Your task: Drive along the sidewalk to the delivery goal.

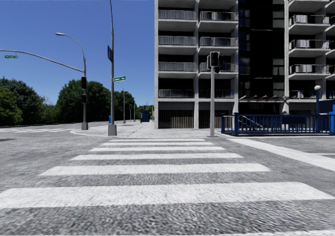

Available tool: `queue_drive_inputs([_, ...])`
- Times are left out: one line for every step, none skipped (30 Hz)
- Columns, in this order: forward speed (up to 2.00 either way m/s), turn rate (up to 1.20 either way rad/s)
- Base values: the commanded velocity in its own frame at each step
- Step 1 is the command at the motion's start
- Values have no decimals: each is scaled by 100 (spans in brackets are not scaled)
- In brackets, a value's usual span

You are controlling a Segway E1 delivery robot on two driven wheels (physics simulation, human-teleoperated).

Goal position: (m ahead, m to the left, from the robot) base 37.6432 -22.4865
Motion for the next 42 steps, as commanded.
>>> queue_drive_inputs([200, -26])
queue_drive_inputs([200, -35])
queue_drive_inputs([200, -39])
queue_drive_inputs([200, -40])
queue_drive_inputs([200, -40])
queue_drive_inputs([200, -40])
queue_drive_inputs([200, -40])
queue_drive_inputs([200, -40])
queue_drive_inputs([200, -40])
queue_drive_inputs([200, -40])
queue_drive_inputs([200, -40])
queue_drive_inputs([200, -40])
queue_drive_inputs([200, -40])
queue_drive_inputs([200, -40])
queue_drive_inputs([200, 0])
queue_drive_inputs([200, 0])
queue_drive_inputs([200, 0])
queue_drive_inputs([200, 0])
queue_drive_inputs([200, 0])
queue_drive_inputs([200, 0])
queue_drive_inputs([200, 0])
queue_drive_inputs([200, 0])
queue_drive_inputs([200, 0])
queue_drive_inputs([200, 0])
queue_drive_inputs([200, 0])
queue_drive_inputs([200, 0])
queue_drive_inputs([200, 0])
queue_drive_inputs([200, 0])
queue_drive_inputs([200, 0])
queue_drive_inputs([200, 0])
queue_drive_inputs([200, 0])
queue_drive_inputs([200, 0])
queue_drive_inputs([200, 0])
queue_drive_inputs([200, 0])
queue_drive_inputs([200, 0])
queue_drive_inputs([200, 0])
queue_drive_inputs([200, 0])
queue_drive_inputs([200, 0])
queue_drive_inputs([200, 0])
queue_drive_inputs([200, 0])
queue_drive_inputs([200, 0])
queue_drive_inputs([200, 0])
